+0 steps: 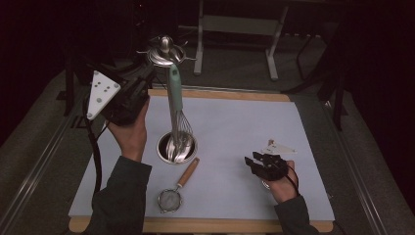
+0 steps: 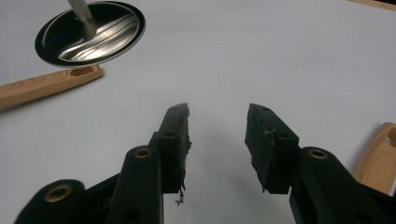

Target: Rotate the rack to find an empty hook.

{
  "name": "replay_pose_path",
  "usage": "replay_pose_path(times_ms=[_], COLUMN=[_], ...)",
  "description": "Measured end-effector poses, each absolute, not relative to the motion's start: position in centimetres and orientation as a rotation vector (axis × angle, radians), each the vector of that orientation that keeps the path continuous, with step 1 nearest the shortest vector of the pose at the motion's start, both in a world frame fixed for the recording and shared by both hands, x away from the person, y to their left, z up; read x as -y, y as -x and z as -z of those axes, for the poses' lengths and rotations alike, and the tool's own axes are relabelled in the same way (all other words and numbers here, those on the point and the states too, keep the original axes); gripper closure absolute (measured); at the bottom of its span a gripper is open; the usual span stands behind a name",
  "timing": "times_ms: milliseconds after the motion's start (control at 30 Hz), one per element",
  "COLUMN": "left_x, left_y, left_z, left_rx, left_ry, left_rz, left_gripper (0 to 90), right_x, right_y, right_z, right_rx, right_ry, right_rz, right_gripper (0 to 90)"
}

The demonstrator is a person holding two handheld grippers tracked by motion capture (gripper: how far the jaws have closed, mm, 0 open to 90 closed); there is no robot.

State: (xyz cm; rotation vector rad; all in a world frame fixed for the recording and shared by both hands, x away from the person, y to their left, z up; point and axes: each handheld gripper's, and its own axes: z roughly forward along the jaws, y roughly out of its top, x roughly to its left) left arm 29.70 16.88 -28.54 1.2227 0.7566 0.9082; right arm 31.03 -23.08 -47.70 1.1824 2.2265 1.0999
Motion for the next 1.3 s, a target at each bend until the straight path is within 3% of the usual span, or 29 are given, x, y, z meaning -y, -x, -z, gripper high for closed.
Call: replay_pose_path(times_ms=[1300], left_x=[-19.7], left_y=[-32.6], left_z=[28.1], left_rx=[-0.88], left_ry=[-1.242], left_rz=[-0.939], left_gripper=[89.7], right_x=[23.3], right_y=[-31.1], right_z=[47.8], right_rx=[-2.227], right_ry=[-1.188], right_rz=[-1.099], right_gripper=[58.5])
